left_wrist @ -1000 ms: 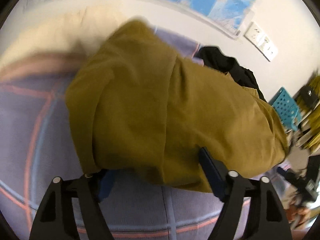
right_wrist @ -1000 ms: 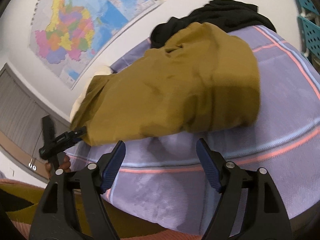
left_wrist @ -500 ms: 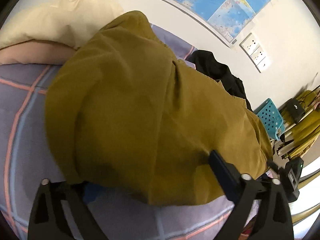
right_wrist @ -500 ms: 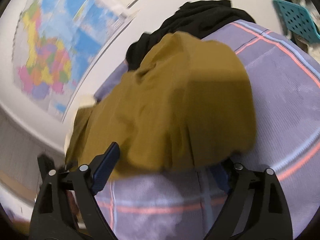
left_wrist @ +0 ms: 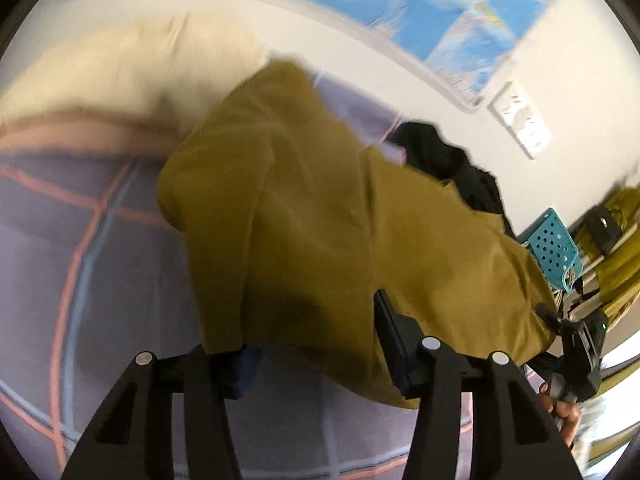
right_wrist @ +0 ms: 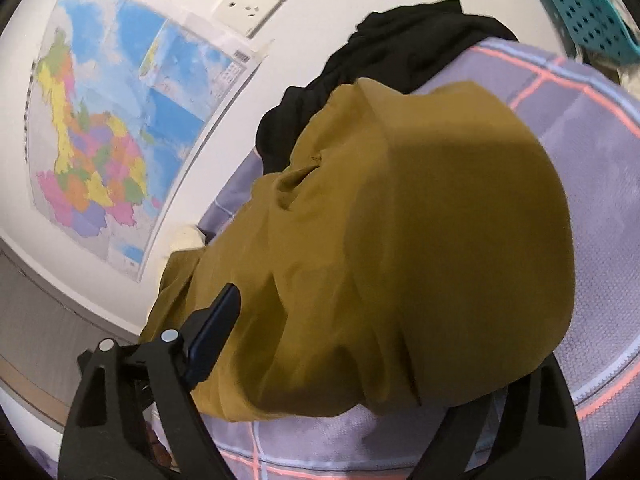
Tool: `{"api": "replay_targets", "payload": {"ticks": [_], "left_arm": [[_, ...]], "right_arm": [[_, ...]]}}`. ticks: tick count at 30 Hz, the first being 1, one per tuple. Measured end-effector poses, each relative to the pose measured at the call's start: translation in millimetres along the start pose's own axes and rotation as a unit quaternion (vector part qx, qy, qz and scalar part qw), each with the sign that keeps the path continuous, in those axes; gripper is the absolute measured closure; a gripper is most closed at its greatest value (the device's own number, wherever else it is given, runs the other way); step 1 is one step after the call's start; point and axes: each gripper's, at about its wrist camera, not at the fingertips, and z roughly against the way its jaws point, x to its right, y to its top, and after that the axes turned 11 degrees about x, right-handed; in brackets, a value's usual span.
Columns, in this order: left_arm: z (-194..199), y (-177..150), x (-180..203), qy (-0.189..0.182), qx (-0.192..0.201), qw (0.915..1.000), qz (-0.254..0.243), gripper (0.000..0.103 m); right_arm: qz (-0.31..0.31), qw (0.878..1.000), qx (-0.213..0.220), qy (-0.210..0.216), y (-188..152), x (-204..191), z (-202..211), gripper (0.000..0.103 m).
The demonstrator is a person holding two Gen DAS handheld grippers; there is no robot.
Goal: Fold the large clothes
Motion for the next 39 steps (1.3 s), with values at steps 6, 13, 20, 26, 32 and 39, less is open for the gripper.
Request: {"api": "replay_targets", "payload": {"ticks": [6, 13, 20, 26, 32, 39], "left_arm": [[-18.2, -11.1, 12.0, -0.008, 0.0, 0.9992, -0.039, 0.019], [-36.5, 7.2, 10.6, 0.015, 0.012, 0.9998, 0.008, 0.027], [-42.0, 10.1, 20.8, 0.064, 0.004, 0.9979, -0.014, 0.042], [-44.0, 8.9, 24.2, 0.075, 0.003, 0.9969, -0.025, 0.042], [-45.0, 7.7, 24.8, 0.07, -0.002, 0.9971, -0.031, 0.038], [-47.0, 3.8, 28.4, 0.053, 0.0, 0.9975, -0.046, 0.021]], "right_arm": [[0.013, 1.0, 0.001, -0.008, -4.3, -6.2, -3.9, 0.013], [0.005, 1.0, 0.017, -0.007, 1.2, -4.2, -10.0, 0.015], [0.01, 1.0, 0.014, -0.012, 4.1, -3.8, -14.1, 0.024], [0.004, 1.0, 0.011, -0.008, 4.7, -5.5, -18.6, 0.016], [0.013, 1.0, 0.011, -0.016, 5.8, -8.4, -23.3, 0.015], [0.02, 0.999, 0.008, -0.033, 8.1, -0.3, -21.2, 0.048]]}}
